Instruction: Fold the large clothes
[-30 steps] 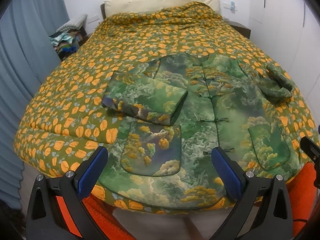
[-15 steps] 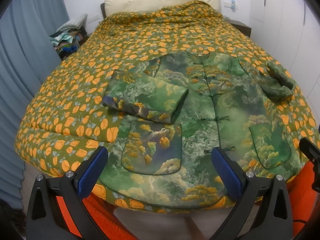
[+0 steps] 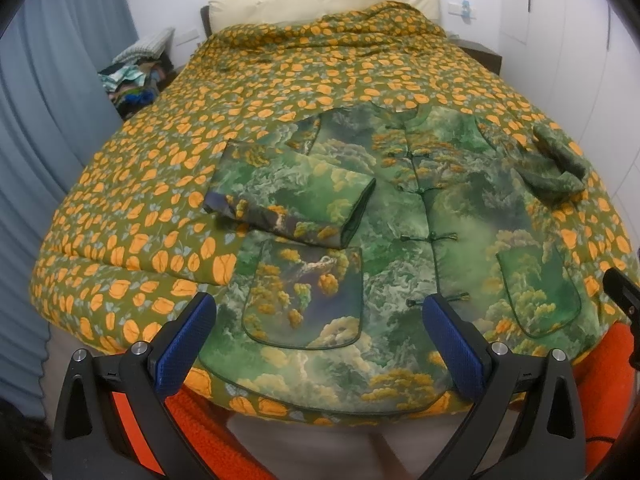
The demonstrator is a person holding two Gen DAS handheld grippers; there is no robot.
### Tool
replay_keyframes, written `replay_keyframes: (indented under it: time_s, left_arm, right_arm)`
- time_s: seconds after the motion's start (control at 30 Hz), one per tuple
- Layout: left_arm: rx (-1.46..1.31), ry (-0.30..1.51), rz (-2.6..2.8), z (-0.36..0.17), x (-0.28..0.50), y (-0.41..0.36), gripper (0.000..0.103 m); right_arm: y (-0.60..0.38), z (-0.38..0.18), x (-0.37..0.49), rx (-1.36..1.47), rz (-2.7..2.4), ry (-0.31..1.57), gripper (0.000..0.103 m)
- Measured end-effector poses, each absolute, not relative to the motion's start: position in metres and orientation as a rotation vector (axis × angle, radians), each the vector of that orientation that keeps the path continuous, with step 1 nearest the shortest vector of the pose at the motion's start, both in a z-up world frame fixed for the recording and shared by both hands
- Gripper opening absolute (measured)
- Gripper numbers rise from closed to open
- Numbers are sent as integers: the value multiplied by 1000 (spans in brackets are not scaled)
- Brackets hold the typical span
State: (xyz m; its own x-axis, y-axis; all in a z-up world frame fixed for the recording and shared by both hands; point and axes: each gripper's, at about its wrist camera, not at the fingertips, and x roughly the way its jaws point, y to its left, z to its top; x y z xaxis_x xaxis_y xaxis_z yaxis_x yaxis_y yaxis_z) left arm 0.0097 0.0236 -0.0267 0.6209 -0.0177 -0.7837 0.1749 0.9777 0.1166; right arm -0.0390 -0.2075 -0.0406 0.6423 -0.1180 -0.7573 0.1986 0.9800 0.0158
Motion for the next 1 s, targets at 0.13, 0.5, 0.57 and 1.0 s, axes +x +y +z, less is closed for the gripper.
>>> replay_keyframes:
  time_s: [0.13,0.5,0.57,1.0]
  left_arm:
    - [189,895,-112,-26,9,22,103]
    - [189,896,-115,-23,8,21,103]
    - [190,895,-115,-21,6,20,103]
    - [191,893,-117,-16,5,20,103]
  right_arm:
    - [-208,-40,-39,97,-178,853,103]
    - [-208,-39,-41,97,-177,850,103]
    - [-207,-37,-43,96,-177,848,103]
    - [-206,-34,-46,96,-179,844,103]
